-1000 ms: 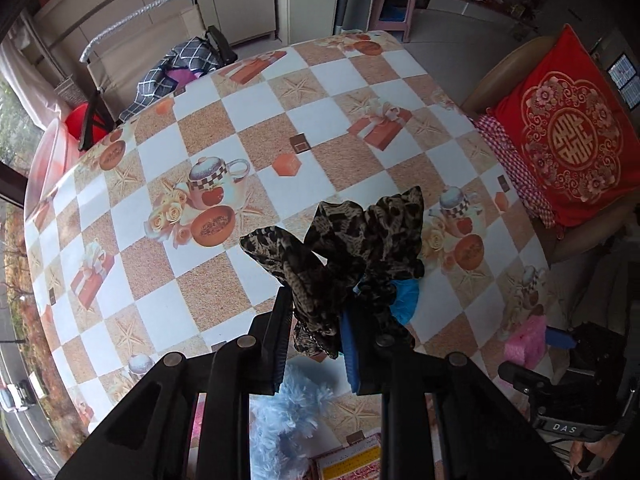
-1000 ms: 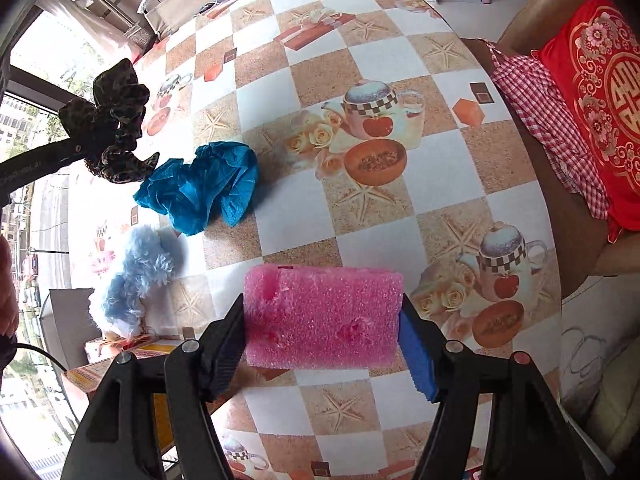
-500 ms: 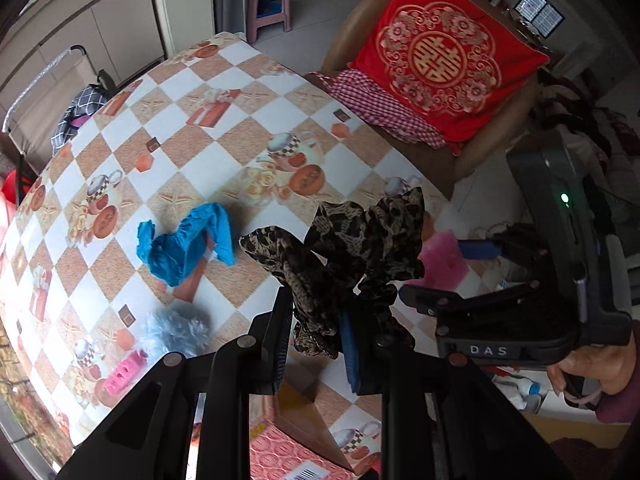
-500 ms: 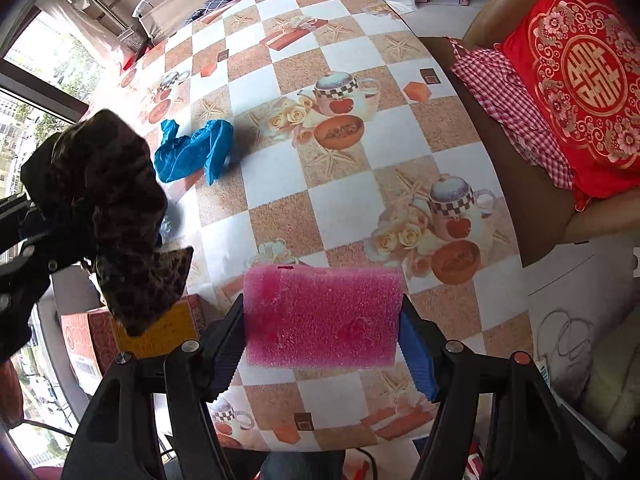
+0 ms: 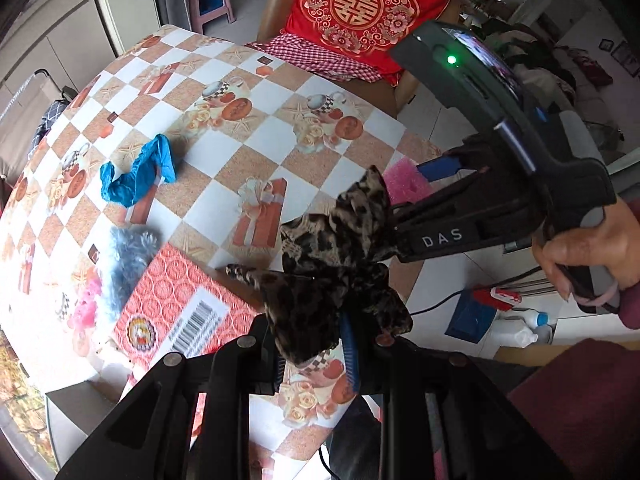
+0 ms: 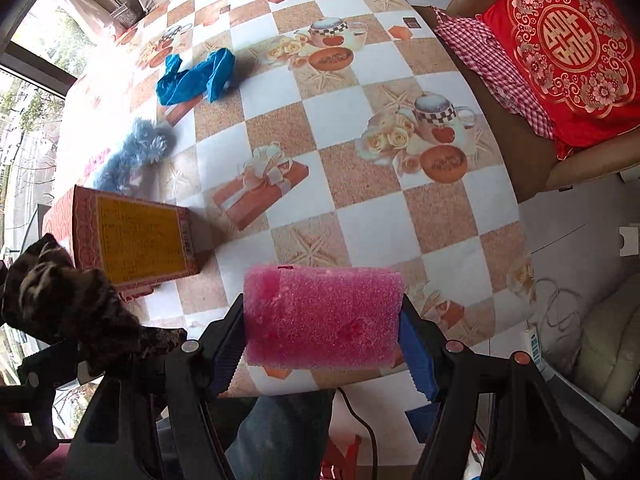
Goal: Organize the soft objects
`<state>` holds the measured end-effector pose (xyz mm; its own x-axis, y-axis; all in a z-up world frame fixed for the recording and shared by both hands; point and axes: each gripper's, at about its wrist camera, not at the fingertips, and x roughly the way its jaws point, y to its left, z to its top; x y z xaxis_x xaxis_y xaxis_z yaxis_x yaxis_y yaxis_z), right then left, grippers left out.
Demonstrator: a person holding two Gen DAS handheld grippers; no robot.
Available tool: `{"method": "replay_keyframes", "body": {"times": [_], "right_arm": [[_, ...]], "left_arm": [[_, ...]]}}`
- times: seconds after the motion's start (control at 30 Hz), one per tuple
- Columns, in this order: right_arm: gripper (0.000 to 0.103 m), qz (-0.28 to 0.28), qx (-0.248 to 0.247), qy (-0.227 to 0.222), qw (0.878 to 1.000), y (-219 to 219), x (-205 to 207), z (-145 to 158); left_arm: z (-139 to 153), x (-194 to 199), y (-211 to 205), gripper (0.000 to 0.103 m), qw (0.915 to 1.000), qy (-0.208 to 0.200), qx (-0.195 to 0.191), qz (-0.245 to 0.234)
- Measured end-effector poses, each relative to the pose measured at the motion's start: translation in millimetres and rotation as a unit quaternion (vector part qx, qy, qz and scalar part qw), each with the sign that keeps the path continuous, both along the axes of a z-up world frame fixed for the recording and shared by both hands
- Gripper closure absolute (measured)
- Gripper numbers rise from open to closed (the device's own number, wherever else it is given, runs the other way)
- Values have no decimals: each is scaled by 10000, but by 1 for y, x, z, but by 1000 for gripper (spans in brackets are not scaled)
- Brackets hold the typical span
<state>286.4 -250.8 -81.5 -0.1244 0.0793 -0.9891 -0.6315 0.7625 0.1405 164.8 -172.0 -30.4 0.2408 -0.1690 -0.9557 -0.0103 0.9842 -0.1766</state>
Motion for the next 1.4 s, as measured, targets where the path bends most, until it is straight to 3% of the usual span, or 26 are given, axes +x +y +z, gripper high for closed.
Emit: {"method": "replay_keyframes", "body": {"times": [0.23, 0.43, 0.7, 0.77, 0.83, 0.9, 1.07, 1.23, 1.4], "right_arm": [[32, 587, -20, 120, 9982, 16, -48, 3], [32, 1202, 31, 39, 9927, 37, -87, 15], [32, 855, -48, 108, 9963, 36, -87, 9], [32, 651, -88, 164, 9977, 29, -84, 6], [32, 500, -89, 232, 9984, 22, -82, 5], [32, 477, -124, 218, 9985, 17, -81, 6], [32, 603, -194, 259, 9977, 12, -74, 0], [32, 990, -172, 334, 9944, 5, -66, -9], [32, 1589, -95, 600, 9854, -8, -57, -26]], "left_arm": [[-1, -54, -2, 78, 9998, -43, 111, -139], [3, -90, 7, 78, 9997, -207, 82, 121], [-7, -118, 29, 77, 9976, -81, -103, 681], [-14, -119, 27, 69, 9978, 29, -177, 637], [-24, -117, 23, 42, 9974, 145, -185, 675], [-32, -115, 19, 37, 9966, 180, -172, 780], [-54, -101, 8, 35, 9921, 355, -98, 1198], [-76, -86, -4, 35, 9804, 423, -68, 1921], [-98, -69, -11, 35, 9500, 468, -101, 3086]]}}
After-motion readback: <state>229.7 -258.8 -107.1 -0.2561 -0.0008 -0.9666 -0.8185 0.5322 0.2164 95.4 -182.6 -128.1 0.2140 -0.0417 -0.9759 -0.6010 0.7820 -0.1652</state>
